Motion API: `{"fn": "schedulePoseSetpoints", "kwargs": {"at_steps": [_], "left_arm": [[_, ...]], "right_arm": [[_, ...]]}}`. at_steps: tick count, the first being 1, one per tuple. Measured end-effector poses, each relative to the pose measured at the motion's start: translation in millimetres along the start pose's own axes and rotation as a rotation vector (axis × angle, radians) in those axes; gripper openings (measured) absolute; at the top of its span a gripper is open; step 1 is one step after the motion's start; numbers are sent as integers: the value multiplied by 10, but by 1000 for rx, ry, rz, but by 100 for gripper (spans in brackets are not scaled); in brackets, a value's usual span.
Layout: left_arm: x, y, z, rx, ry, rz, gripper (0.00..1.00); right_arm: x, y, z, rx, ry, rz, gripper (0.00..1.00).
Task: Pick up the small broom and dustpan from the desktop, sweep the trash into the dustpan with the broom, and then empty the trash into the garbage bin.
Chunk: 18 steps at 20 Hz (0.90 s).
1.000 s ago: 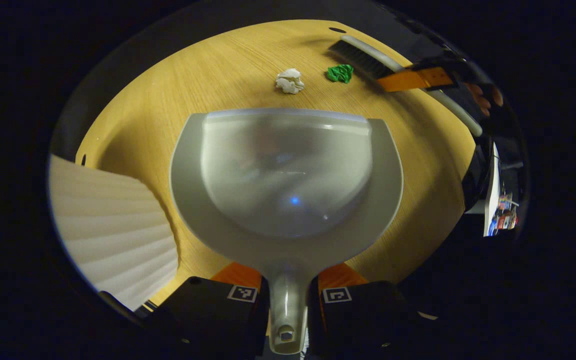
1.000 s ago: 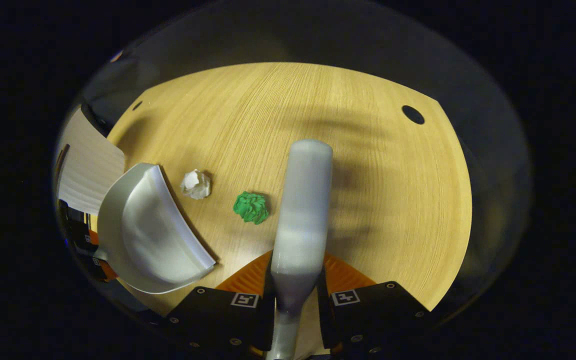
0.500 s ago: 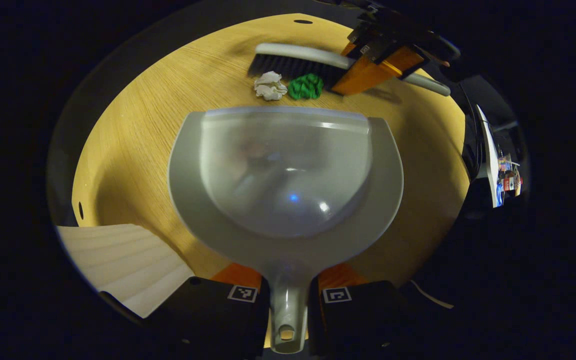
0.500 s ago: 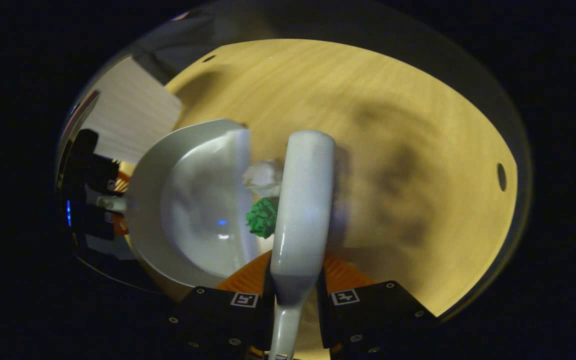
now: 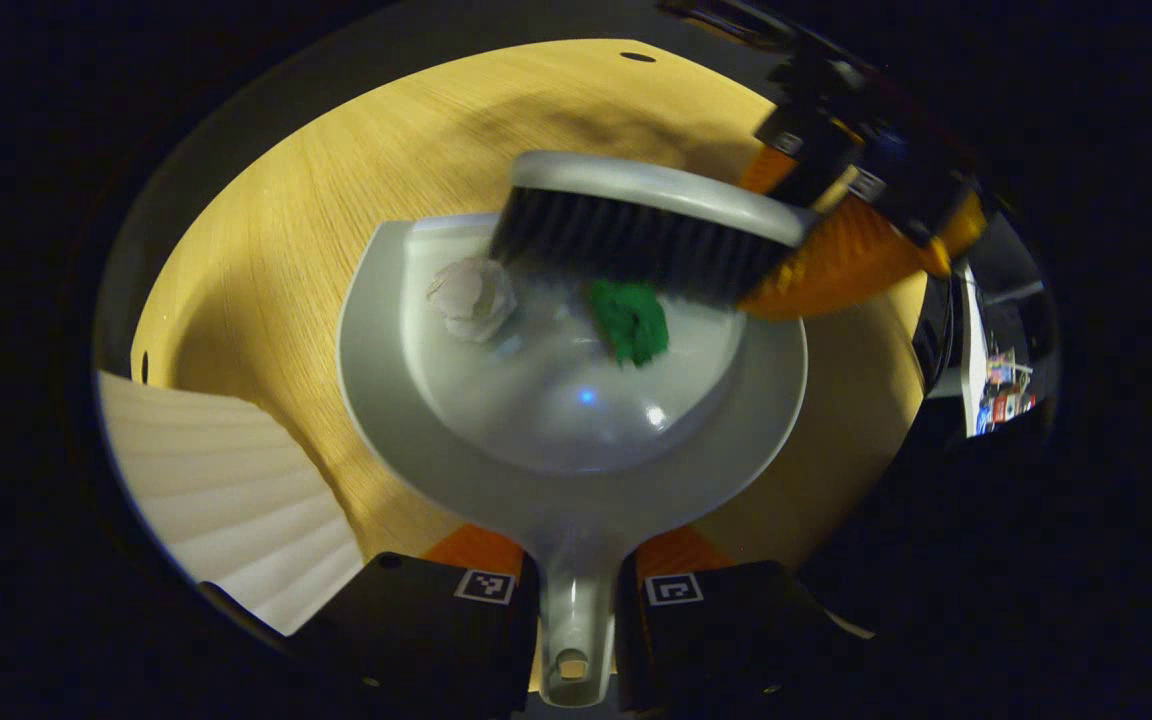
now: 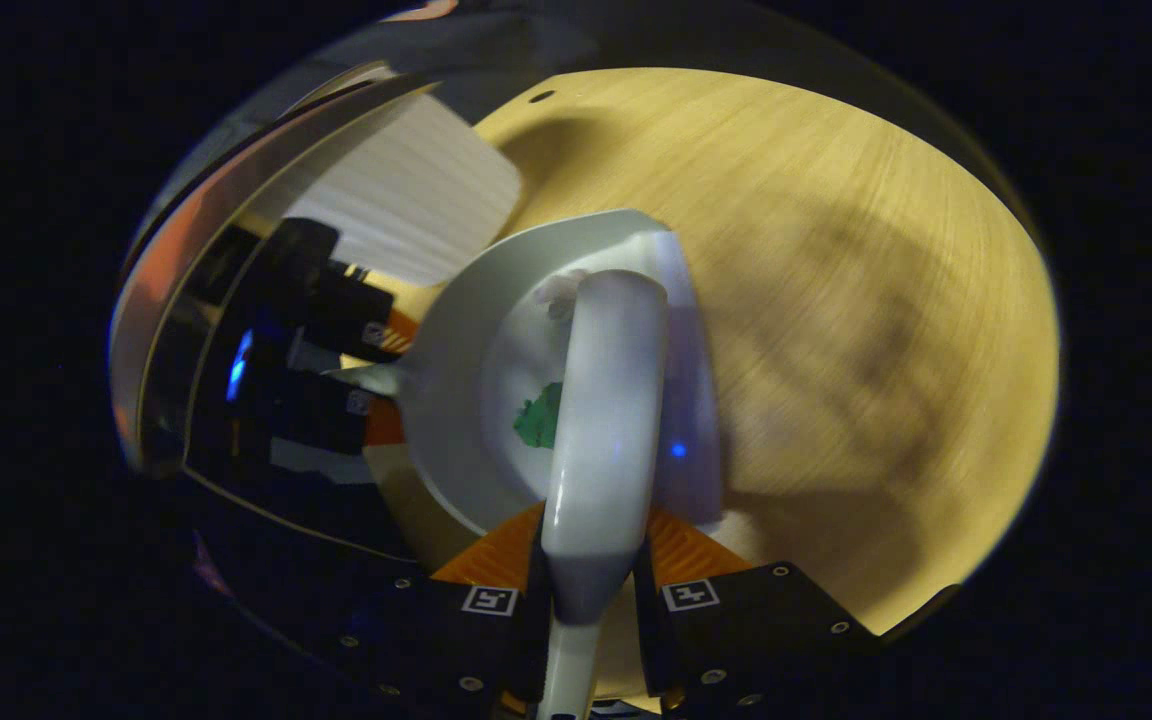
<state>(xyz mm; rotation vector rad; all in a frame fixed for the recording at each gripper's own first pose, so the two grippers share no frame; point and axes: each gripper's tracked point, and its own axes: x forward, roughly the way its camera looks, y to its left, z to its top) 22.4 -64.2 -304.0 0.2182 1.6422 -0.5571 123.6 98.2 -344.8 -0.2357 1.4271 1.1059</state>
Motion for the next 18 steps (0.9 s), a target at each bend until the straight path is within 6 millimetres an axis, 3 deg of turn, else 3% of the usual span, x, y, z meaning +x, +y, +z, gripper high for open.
{"fn": "schedulePoseSetpoints", "kwargs": {"at_steps": [3, 8, 11, 14, 18], "left_arm": [[-35, -134, 50, -31, -24, -6, 33], [60, -311, 178, -166, -55, 18, 33], [119, -383, 281, -260, -63, 46, 33], [165, -467, 375, -364, -75, 61, 33], [115, -547, 537, -461, -90, 78, 33]], "right_arm": [[69, -47, 132, 13, -10, -37, 39], [-194, -348, 275, 122, -153, -159, 38], [-317, -524, 216, 200, -210, -247, 37], [-533, -804, 3, 325, -236, -348, 38], [-317, -854, -354, 493, -222, -416, 38]]}}
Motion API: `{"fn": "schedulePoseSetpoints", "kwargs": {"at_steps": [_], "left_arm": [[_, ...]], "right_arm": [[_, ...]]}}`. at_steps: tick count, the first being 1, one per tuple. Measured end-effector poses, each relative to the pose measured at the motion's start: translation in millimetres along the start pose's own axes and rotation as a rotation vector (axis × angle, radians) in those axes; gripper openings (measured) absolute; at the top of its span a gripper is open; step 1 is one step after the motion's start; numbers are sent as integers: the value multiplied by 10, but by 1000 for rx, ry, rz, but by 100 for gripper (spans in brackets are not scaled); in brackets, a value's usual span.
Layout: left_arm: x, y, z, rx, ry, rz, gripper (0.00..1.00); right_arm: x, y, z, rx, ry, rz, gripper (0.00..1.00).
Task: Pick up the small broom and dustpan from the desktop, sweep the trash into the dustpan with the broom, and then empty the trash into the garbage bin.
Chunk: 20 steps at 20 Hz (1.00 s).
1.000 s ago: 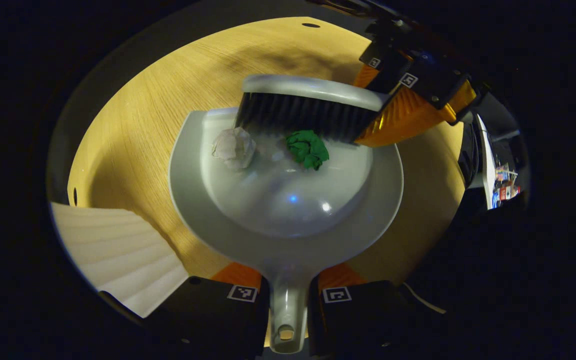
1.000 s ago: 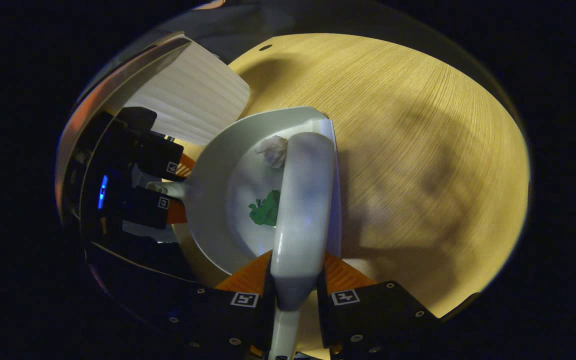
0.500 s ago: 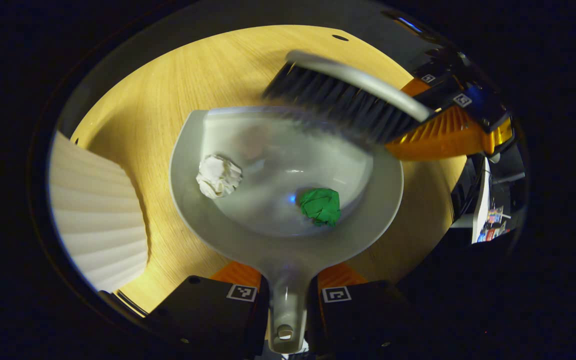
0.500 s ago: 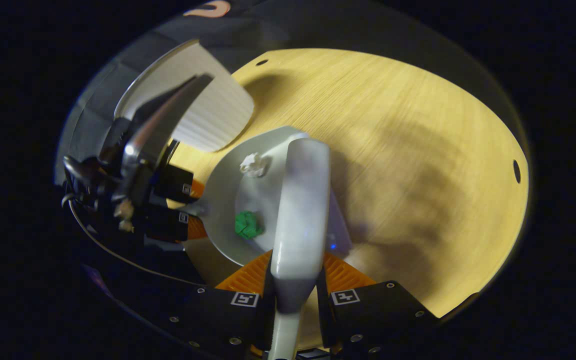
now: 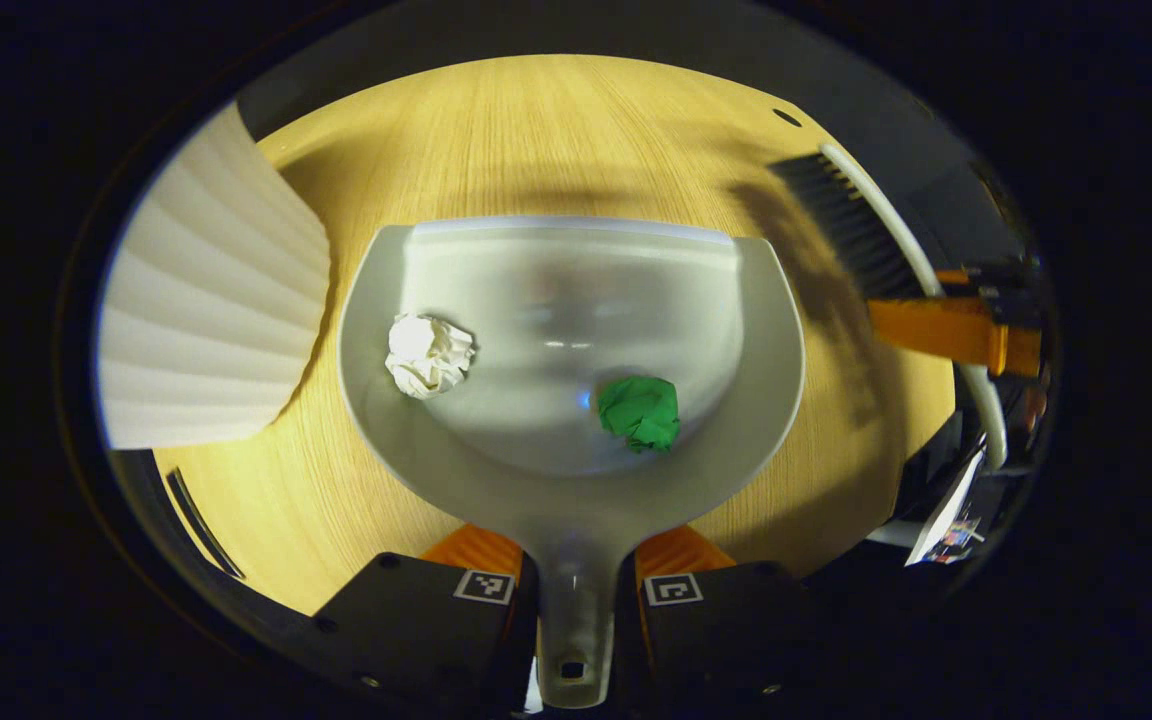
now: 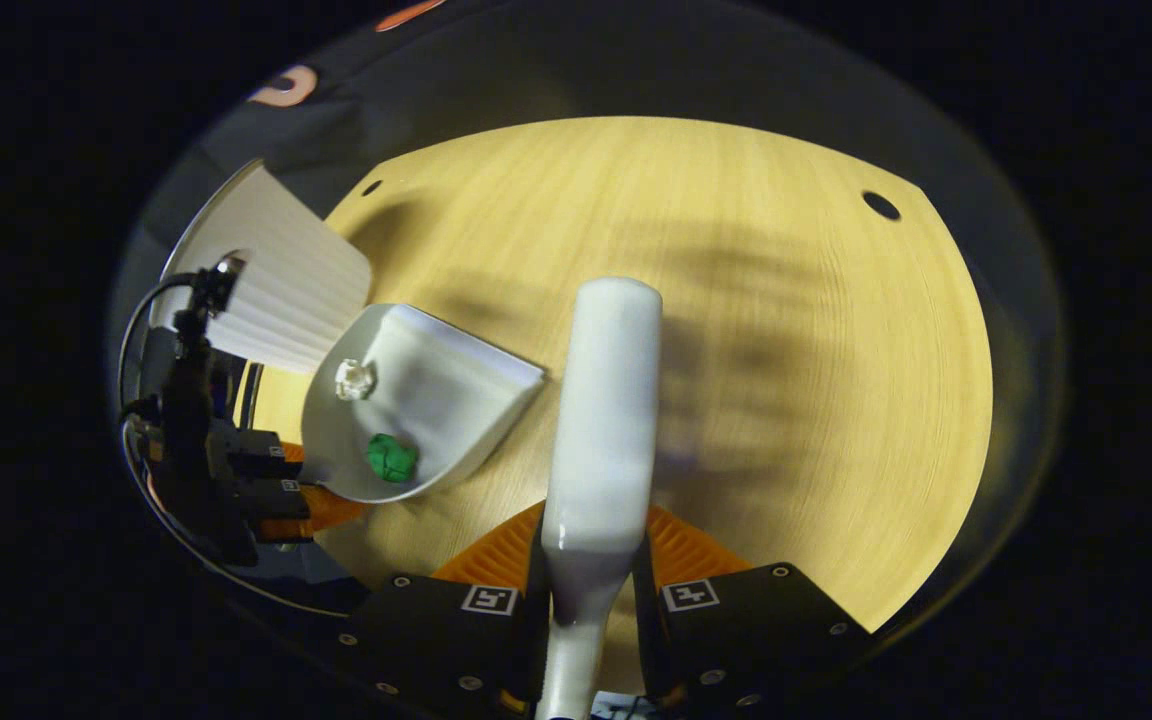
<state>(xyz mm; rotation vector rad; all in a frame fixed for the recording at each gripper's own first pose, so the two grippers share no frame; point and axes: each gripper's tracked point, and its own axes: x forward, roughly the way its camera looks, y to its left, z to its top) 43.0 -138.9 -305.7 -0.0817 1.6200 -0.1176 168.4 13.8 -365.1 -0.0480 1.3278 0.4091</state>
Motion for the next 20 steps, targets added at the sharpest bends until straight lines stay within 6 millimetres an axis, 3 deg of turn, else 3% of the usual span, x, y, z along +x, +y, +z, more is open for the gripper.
{"fn": "schedulePoseSetpoints", "kwargs": {"at_steps": [3, 4, 5, 7, 8, 9, 11, 13, 14, 15, 16, 17, 19, 20], "left_arm": [[-63, -4, 57, 1, -14, -19, 33], [-43, 18, 23, 8, -26, -25, 33], [-64, 38, 24, 16, -32, -27, 33], [-80, 88, 50, 21, -47, -14, 33], [-129, 86, 52, 21, -52, -8, 33], [-181, 72, 66, 21, -58, -4, 33], [-284, 44, 69, 24, -74, 3, 33], [-452, 14, 91, 29, -95, 9, 33], [-566, 2, 103, 29, -110, 7, 33], [-719, -27, 151, 38, -135, 3, 33], [-856, -82, 188, 52, -164, 1, 33], [-1010, -123, 231, 73, -199, 1, 33], [-1311, -148, 301, 108, -265, -3, 33], [-1425, -163, 334, 114, -295, -6, 33]], "right_arm": [[196, -68, -275, 87, 53, -93, 38], [289, -70, -302, 126, 55, -109, 48], [364, -68, -334, 160, 50, -126, 38], [520, -112, -363, 183, 31, -147, 38], [581, -158, -401, 182, 29, -159, 51], [626, -192, -422, 186, 24, -170, 41], [701, -255, -406, 198, 5, -172, 45], [838, -334, -470, 202, 0, -165, 53], [975, -392, -517, 204, -5, -160, 51], [1070, -437, -531, 206, -13, -158, 63], [1161, -479, -537, 207, -19, -154, 60], [1256, -522, -541, 206, -25, -143, 71], [1147, -428, -523, 198, -30, -129, 73], [1142, -414, -516, 191, -33, -124, 87]]}}
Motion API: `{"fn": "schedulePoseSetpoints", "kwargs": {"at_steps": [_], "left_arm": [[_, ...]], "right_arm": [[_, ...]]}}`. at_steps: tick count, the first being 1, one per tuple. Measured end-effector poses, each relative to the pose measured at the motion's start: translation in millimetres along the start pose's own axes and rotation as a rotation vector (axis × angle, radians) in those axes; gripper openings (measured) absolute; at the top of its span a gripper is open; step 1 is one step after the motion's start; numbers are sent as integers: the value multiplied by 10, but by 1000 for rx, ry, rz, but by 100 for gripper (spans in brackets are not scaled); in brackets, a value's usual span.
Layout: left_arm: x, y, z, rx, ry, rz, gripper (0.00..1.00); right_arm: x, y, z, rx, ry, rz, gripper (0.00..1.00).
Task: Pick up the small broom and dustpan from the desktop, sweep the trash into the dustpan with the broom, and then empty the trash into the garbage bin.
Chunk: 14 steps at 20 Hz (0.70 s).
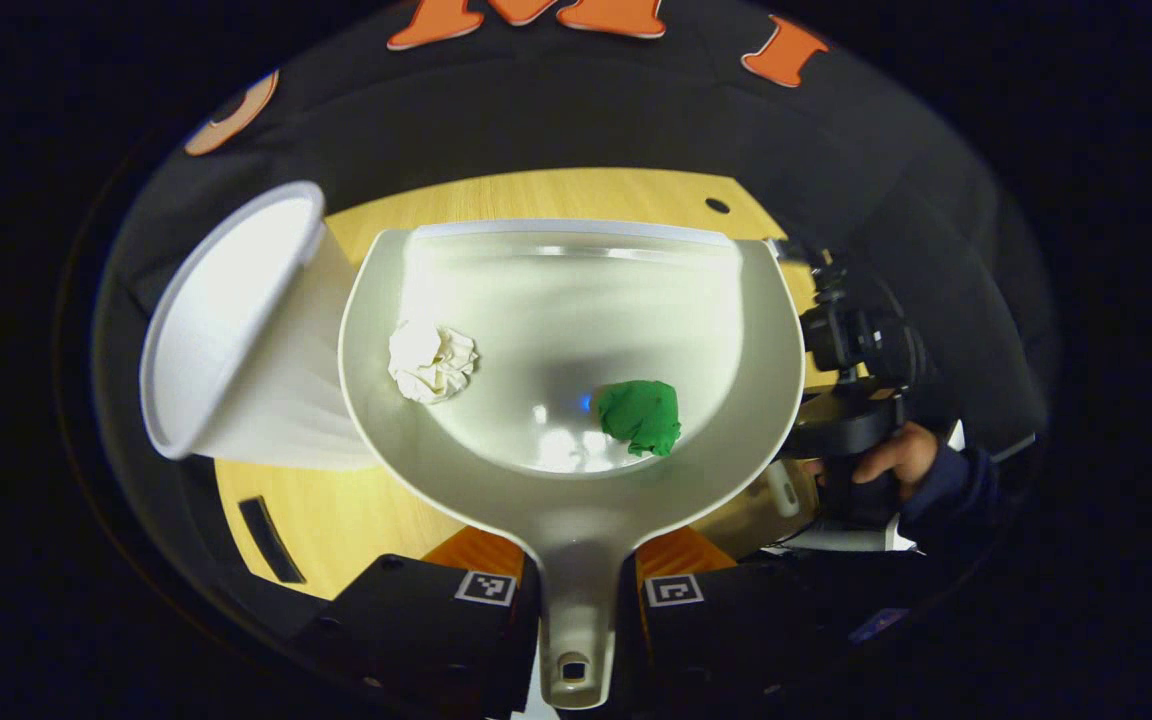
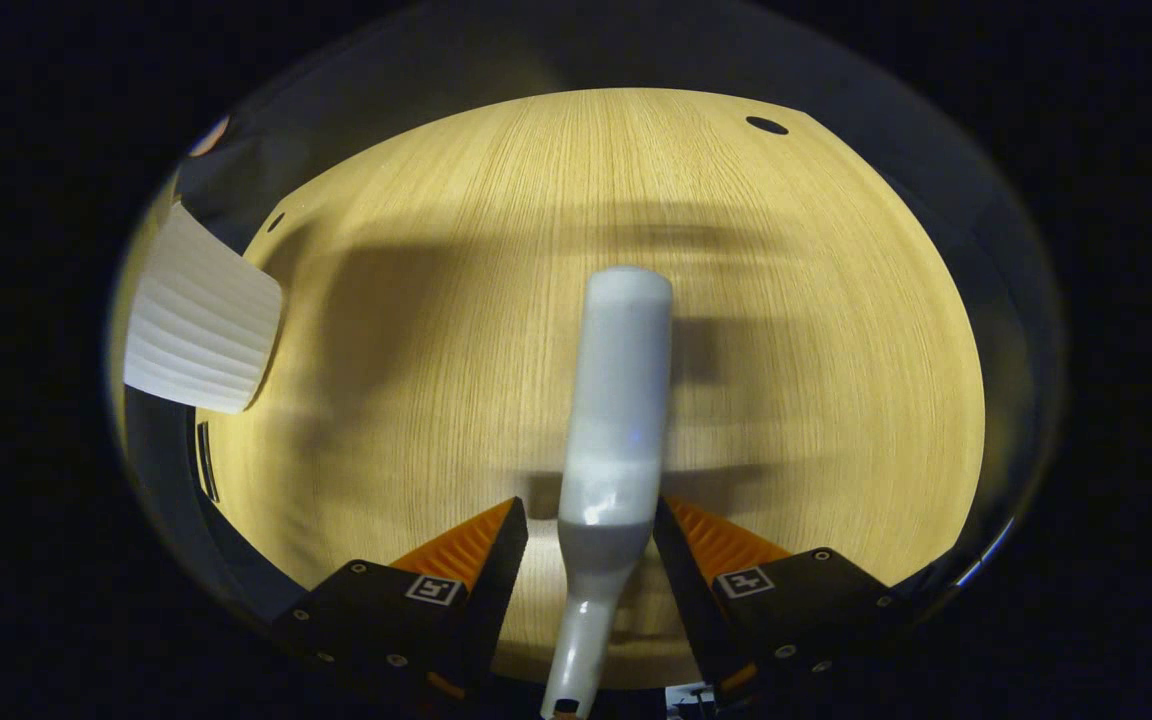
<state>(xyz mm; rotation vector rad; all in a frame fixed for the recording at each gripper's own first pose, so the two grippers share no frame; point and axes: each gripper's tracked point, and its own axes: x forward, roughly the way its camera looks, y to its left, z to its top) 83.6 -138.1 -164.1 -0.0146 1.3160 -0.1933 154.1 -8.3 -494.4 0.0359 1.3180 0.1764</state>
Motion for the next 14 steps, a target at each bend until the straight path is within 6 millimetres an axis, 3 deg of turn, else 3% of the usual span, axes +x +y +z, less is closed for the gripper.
{"fn": "schedulePoseSetpoints", "kwargs": {"at_steps": [1, 2, 3, 5, 9, 12, 14], "left_arm": [[-107, -18, 103, -8, -33, -10, 33], [-221, -15, 194, -25, -66, -19, 29], [-308, 51, 303, -50, -102, -7, 32], [-409, 269, 420, -89, -159, 62, 32], [-304, 1092, 324, -81, -121, 307, 32], [-54, 1274, 317, -35, -24, 422, 32], [-114, 1239, 208, 22, 49, 495, 33]], "right_arm": [[-5, 11, 6, -5, -3, 5, 79], [-24, 35, 10, -8, -6, 11, 82], [-21, 48, 17, -10, -10, 18, 84], [-54, 65, 32, -10, -21, 22, 87], [-112, 10, 75, 4, -39, 23, 91], [-138, -63, 80, 19, -41, 18, 91], [-134, -78, 87, 28, -39, 18, 91]]}}
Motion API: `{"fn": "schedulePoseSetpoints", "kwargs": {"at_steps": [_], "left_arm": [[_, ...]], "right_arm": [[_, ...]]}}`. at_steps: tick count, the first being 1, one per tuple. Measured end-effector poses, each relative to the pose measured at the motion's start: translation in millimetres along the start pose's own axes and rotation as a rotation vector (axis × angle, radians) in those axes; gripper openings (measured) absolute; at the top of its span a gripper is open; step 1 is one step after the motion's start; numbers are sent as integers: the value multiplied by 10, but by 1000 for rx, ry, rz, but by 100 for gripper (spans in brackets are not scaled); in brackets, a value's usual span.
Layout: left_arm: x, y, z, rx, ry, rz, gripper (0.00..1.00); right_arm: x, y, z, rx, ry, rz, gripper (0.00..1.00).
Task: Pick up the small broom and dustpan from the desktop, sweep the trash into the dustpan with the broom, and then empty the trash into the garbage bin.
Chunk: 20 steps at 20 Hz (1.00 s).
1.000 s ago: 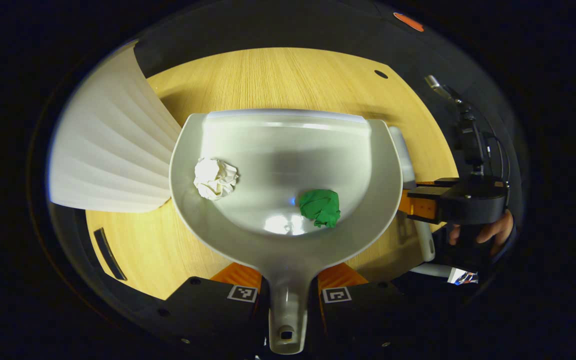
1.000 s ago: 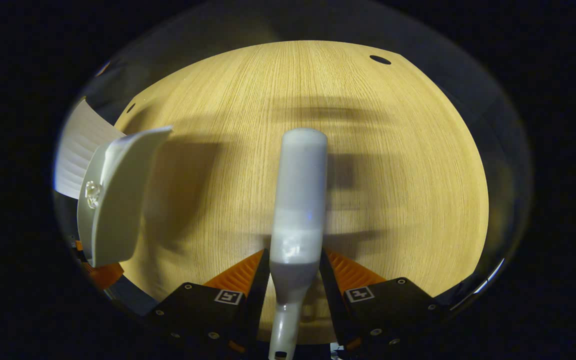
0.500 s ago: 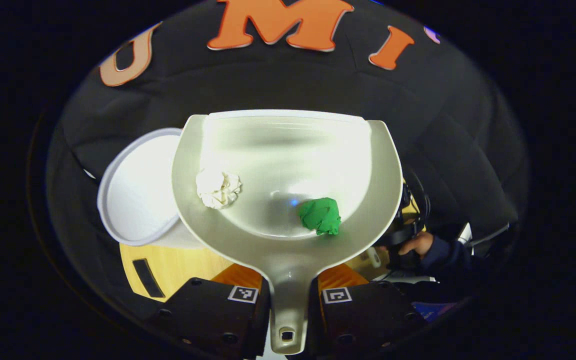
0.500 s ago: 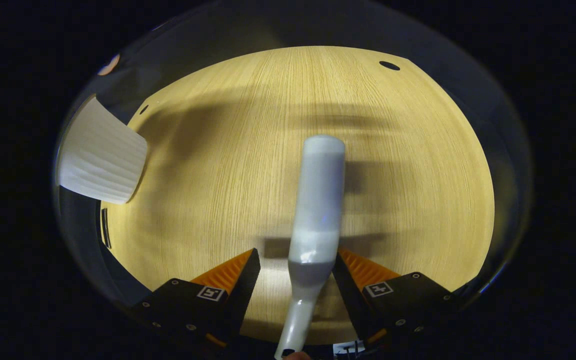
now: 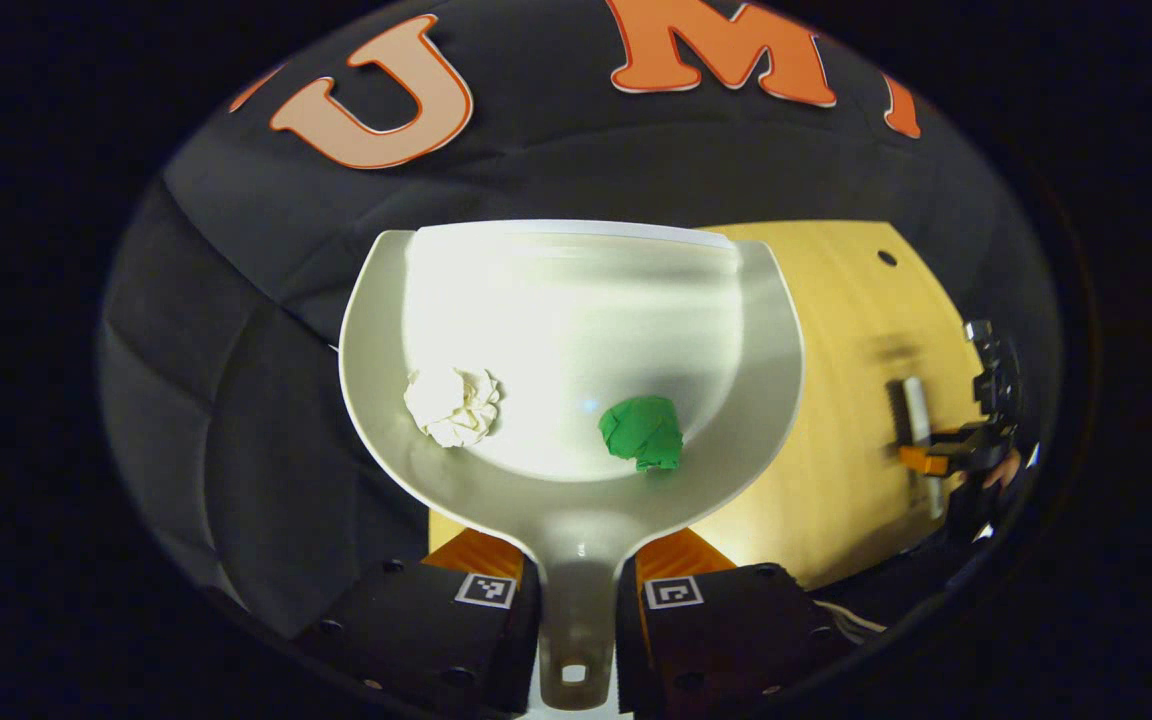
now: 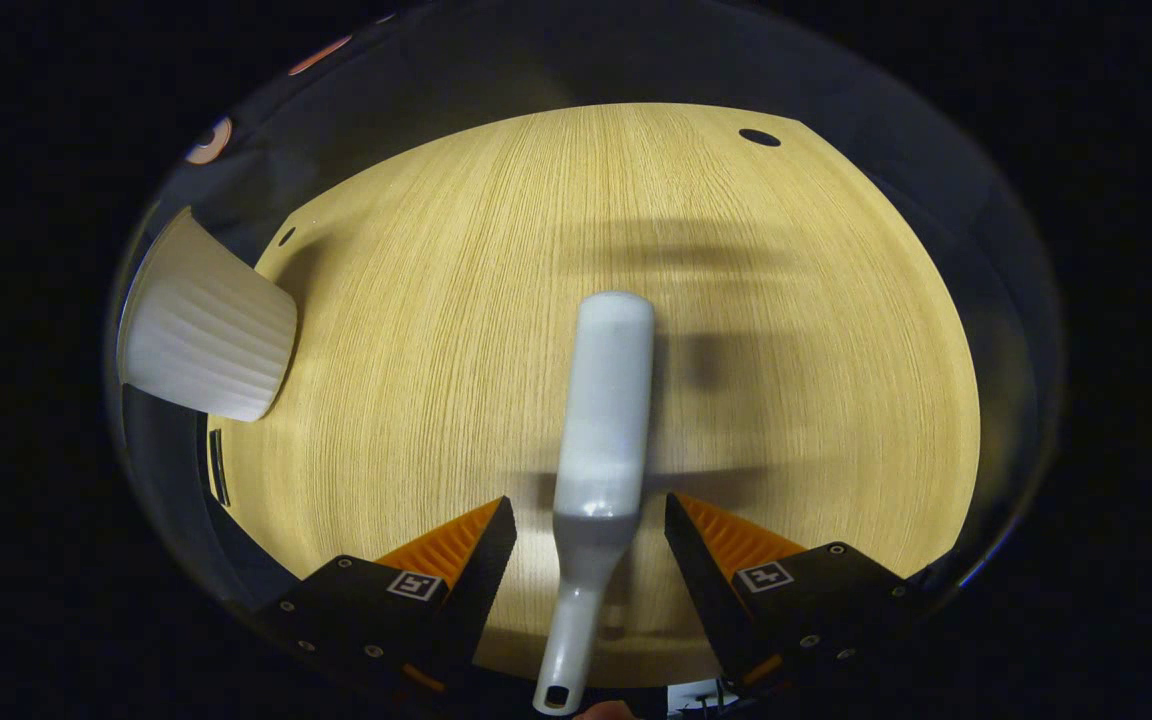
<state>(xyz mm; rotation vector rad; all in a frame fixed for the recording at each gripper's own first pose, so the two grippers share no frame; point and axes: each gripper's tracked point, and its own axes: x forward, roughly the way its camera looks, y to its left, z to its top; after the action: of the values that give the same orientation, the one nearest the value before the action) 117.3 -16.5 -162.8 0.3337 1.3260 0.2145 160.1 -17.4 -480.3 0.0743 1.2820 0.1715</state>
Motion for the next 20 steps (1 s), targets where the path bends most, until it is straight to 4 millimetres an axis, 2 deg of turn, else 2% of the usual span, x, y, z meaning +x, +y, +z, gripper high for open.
{"fn": "schedulePoseSetpoints", "kwargs": {"at_steps": [3, 9, 11, 13, 15, 17, 18, 20], "left_arm": [[-27, 158, -33, 137, 68, 118, 33], [-97, 133, 107, 465, 107, 324, 33], [-162, 194, 255, 655, 93, 463, 33], [-233, 326, 321, 840, 68, 644, 31], [-232, 341, 385, 975, 50, 766, 32], [-93, 281, 348, 1016, 28, 806, 32], [-198, 354, 342, 1020, 2, 805, 32], [-115, 213, 174, 966, -6, 768, 32]], "right_arm": [[8, -28, -14, 13, 12, 3, 91], [22, -11, -34, 19, 19, 18, 93], [14, -17, -33, 25, 22, 25, 94], [21, -42, -17, 30, 21, 24, 94], [32, -50, -26, 32, 25, 25, 94], [34, -61, -18, 32, 28, 30, 94], [33, -67, -10, 29, 27, 30, 94], [12, -75, -18, 25, 28, 34, 94]]}}
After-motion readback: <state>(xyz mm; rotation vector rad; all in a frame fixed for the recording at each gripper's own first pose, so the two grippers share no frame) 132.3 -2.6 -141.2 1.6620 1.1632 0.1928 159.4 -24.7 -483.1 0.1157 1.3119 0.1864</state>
